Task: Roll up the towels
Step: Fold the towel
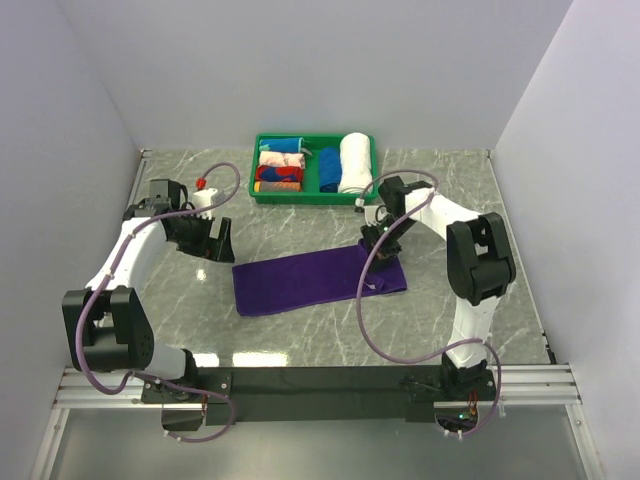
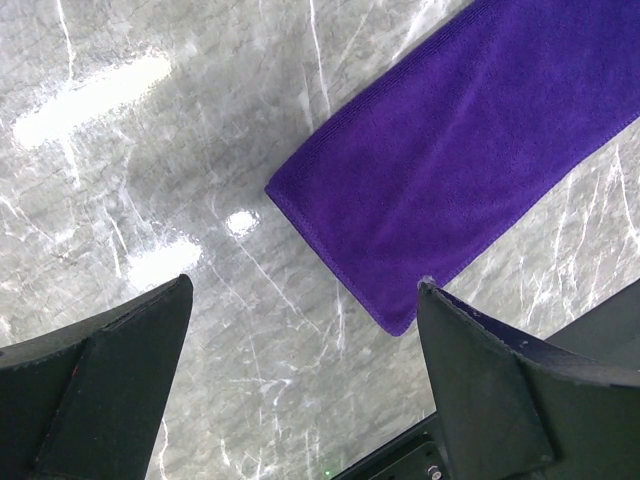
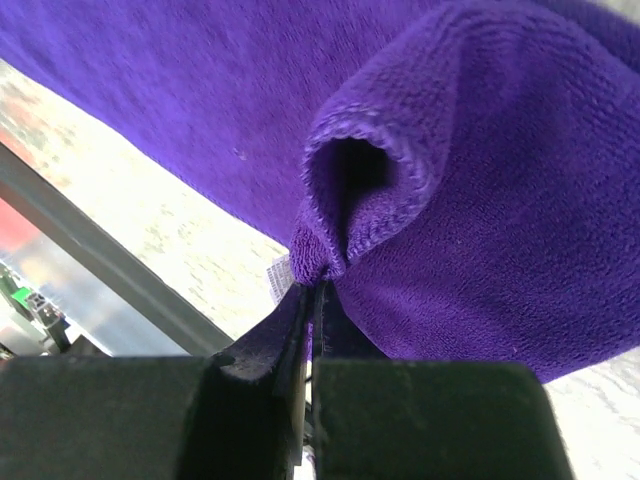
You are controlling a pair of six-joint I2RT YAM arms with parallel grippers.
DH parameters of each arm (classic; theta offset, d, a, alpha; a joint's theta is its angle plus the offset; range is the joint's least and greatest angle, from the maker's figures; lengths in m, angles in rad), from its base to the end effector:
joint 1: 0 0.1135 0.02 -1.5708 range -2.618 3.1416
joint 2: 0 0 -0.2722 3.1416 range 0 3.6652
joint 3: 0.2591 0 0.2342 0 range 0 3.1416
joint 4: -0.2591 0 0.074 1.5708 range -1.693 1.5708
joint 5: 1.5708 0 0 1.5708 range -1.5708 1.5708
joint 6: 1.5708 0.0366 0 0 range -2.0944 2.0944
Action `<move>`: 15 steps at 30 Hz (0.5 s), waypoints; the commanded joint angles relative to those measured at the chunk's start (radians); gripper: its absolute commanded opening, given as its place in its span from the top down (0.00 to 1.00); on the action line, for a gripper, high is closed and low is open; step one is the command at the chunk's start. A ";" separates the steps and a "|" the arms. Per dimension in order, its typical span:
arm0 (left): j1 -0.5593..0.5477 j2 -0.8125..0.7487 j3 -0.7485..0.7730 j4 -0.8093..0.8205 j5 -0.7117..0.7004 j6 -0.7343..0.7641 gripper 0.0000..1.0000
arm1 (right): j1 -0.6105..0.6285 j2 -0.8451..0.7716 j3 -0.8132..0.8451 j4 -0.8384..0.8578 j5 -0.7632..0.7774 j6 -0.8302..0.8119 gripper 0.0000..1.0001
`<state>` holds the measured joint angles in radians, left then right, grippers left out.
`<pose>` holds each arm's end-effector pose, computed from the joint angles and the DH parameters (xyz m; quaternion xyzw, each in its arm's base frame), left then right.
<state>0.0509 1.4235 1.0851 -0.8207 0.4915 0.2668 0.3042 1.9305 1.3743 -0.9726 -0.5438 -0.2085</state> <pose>0.2566 -0.0042 0.2668 0.1517 0.9386 -0.2038 0.2334 0.3227 0.1212 0.1945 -0.2496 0.9302 0.2692 0.0074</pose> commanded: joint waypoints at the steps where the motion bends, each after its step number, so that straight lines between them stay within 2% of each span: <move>1: 0.001 -0.038 -0.005 0.002 -0.005 -0.008 0.01 | 0.016 0.016 0.063 0.017 -0.031 0.024 1.00; 15: 0.001 -0.014 -0.011 0.012 -0.007 -0.011 0.01 | 0.076 0.087 0.117 0.008 -0.041 0.038 1.00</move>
<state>0.0509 1.4220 1.0790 -0.8200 0.4885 0.2665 0.3679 2.0037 1.4414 -0.9630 -0.5678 -0.1787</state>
